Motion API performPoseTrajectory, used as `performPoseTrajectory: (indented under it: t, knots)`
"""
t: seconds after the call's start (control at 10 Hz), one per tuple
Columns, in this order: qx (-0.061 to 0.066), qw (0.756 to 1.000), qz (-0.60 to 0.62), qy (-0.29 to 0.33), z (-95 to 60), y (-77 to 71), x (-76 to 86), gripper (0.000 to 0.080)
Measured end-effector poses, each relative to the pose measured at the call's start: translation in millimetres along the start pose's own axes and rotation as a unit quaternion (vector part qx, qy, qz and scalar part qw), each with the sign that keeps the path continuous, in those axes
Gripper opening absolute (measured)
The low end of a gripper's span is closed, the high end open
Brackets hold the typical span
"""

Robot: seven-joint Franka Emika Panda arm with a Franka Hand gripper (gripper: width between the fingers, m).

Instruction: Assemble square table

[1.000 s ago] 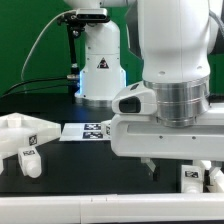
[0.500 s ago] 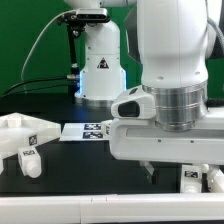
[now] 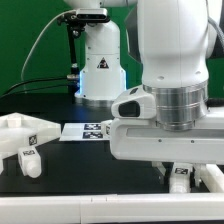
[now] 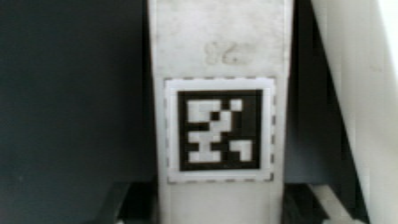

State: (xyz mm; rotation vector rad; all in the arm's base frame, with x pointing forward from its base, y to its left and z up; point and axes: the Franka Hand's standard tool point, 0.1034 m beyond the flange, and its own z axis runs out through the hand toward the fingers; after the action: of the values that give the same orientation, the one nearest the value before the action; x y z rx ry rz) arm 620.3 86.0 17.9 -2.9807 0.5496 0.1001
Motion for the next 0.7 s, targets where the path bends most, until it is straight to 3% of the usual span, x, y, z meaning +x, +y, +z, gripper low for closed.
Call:
performPoseTrajectory:
  t: [0.1, 0.2, 0.3, 0.4, 0.7]
  knots:
    - [0.000, 1.000, -0.021, 0.003, -8.6, 4.5, -5.3, 0.0284]
    - [0.000, 1.000, -0.028, 0.004, -26.7, 11.9, -22.3, 0.0284]
    - [0.000, 1.000, -0.015, 0.003, -45.0, 12.4, -39.1, 0.0284]
    - [0.000, 1.000, -0.015, 0.005, -52.8, 6.7, -47.6, 0.0284]
    - [-0.001, 1.000, -0.017, 0.002, -47.5, 8.7, -47.0, 0.0284]
